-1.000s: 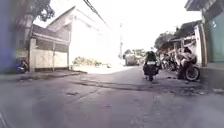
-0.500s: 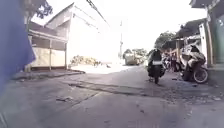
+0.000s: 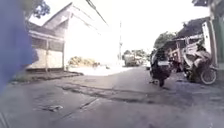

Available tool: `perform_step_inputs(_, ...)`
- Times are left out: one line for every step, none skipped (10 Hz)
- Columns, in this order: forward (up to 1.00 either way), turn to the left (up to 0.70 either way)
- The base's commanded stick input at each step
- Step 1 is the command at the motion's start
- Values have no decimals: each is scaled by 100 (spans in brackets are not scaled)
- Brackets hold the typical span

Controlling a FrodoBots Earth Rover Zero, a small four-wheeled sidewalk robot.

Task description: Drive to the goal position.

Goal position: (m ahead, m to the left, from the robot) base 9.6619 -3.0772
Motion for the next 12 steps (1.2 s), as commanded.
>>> perform_step_inputs(64, -1)
perform_step_inputs(65, -1)
perform_step_inputs(66, -1)
perform_step_inputs(66, -1)
perform_step_inputs(66, -1)
perform_step_inputs(66, -1)
perform_step_inputs(66, -1)
perform_step_inputs(66, -1)
perform_step_inputs(66, -1)
perform_step_inputs(66, -1)
perform_step_inputs(66, -1)
perform_step_inputs(66, -7)
